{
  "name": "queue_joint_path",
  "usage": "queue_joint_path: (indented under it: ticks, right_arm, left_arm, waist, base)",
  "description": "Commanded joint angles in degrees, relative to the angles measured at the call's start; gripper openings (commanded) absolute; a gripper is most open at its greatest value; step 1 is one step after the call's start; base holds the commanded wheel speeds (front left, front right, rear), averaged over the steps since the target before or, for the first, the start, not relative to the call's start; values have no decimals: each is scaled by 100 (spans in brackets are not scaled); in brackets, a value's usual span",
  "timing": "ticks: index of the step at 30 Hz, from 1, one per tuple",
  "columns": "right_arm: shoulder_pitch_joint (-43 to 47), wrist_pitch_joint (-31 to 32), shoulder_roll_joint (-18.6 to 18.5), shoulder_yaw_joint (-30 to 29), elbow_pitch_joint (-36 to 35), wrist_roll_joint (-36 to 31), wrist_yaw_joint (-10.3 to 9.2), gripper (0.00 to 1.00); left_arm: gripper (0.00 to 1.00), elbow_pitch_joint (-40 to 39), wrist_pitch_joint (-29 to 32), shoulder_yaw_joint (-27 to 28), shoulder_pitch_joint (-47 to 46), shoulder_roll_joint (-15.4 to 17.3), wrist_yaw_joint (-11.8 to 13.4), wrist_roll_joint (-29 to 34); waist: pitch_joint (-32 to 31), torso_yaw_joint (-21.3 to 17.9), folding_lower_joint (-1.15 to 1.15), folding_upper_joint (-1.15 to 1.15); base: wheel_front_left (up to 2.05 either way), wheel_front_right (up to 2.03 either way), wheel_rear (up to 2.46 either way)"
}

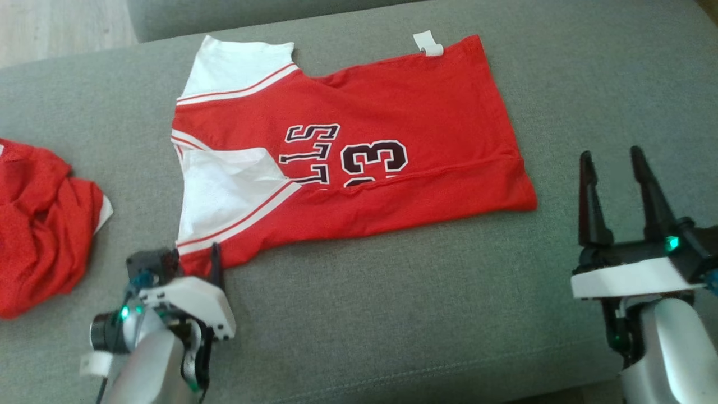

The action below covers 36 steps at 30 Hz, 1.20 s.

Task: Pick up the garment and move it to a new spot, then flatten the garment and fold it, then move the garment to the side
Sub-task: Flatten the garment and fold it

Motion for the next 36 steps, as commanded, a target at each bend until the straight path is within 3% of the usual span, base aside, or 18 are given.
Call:
queue_joint_path:
  ticks: [1,7,8,9,10,15,21,36]
  right_arm:
    - [-228,-36,-83,65,-218,22,22,100]
    - [-276,-36,-82,-47,-232,-12,22,100]
    - [-275,-36,-79,-67,-226,-19,22,100]
    - [-273,-36,-75,-85,-210,-26,22,100]
    - [-272,-36,-71,-99,-187,-36,22,100]
    - [-317,173,-32,-158,78,-41,22,100]
    - [-506,901,123,-402,770,88,22,100]
    - [-1320,1883,302,-809,2297,252,22,100]
  left_arm:
    - [100,74,127,119,-219,152,-43,56]
    - [100,467,428,-41,-412,158,-214,54]
    - [66,509,450,-58,-441,153,-243,44]
    - [20,541,453,-71,-468,149,-265,36]
    - [0,558,431,-94,-495,149,-292,41]
    - [0,365,-45,-125,-646,148,-327,60]
    - [0,-318,-510,-228,-764,117,-361,170]
    - [0,-1624,-612,-518,-637,110,-335,393]
  waist:
    - [39,-22,0,0]
    - [129,-18,0,0]
    - [136,-7,0,0]
    - [143,6,0,0]
    - [150,23,0,0]
    - [190,153,0,0]
    - [254,356,0,0]
    - [571,726,0,0]
  base:
    - [0,0,0]
    - [0,0,0]
    - [0,0,0]
    - [0,0,0]
    - [0,0,0]
    - [0,0,0]
    - [0,0,0]
    - [0,0,0]
